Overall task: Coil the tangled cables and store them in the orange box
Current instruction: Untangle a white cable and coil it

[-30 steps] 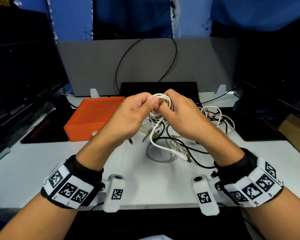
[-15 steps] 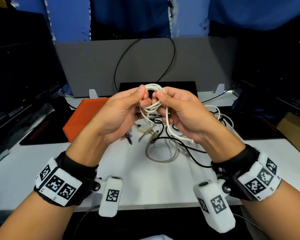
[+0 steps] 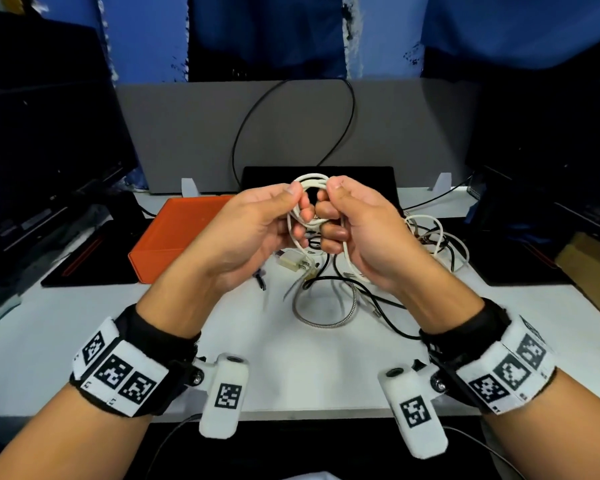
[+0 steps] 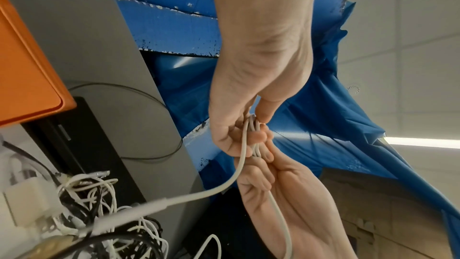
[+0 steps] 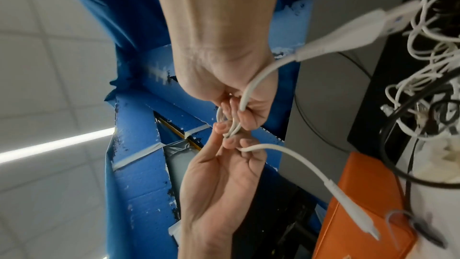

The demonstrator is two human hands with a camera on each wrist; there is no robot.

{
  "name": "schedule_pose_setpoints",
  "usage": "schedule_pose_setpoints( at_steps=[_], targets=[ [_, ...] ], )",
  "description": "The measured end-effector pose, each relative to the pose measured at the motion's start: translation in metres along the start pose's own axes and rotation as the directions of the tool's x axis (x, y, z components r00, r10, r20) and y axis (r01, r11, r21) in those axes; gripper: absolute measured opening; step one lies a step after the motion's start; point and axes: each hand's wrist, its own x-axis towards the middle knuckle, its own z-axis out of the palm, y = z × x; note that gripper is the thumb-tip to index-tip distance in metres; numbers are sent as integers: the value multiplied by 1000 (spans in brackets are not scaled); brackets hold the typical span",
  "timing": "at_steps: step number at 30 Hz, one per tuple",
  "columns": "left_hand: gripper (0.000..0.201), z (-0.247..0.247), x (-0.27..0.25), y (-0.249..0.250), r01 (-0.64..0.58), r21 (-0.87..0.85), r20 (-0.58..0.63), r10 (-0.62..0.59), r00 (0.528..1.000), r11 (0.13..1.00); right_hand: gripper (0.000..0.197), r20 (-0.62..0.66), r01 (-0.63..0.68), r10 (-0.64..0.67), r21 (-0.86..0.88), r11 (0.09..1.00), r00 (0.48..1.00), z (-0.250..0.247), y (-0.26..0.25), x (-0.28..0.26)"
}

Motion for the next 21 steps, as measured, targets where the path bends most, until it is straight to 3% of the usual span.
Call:
schedule_pose_setpoints(
  at_steps=[3,9,12,15,16,18,19,21],
  targets=[
    [26,-2,-1,0,-17,49,18,17,1000,999,27,6,-4,4,-4,1000,1000,-4,-1,2],
    [36,-8,-3,0,-38,89,182,21,983,995,38,124,-29,25,28,999,992,-8,-1,2],
    [33,-10,-3,1,-51,30,155,46,987,998,27,133,-47,34,97,994,990,-9,1,5],
    [30,-5,-1,1,-57,-93,80,64,995,994,24,31,43,-40,-96,994,999,-13,5,8],
    [29,-4,0,2,-64,-154,33,69,997,986,24,-4,101,-105,-249,963,994,-14,8,8],
    [29,-6,3,3,-102,-258,-68,87,994,961,24,28,200,-231,-605,771,973,-14,14,6],
    [29,-8,5,4,-131,-275,-103,106,989,953,23,86,215,-225,-733,645,971,-11,18,4],
    [31,-11,6,4,-171,-206,-149,142,979,963,25,205,220,-81,-881,418,975,-2,24,0]
  ],
)
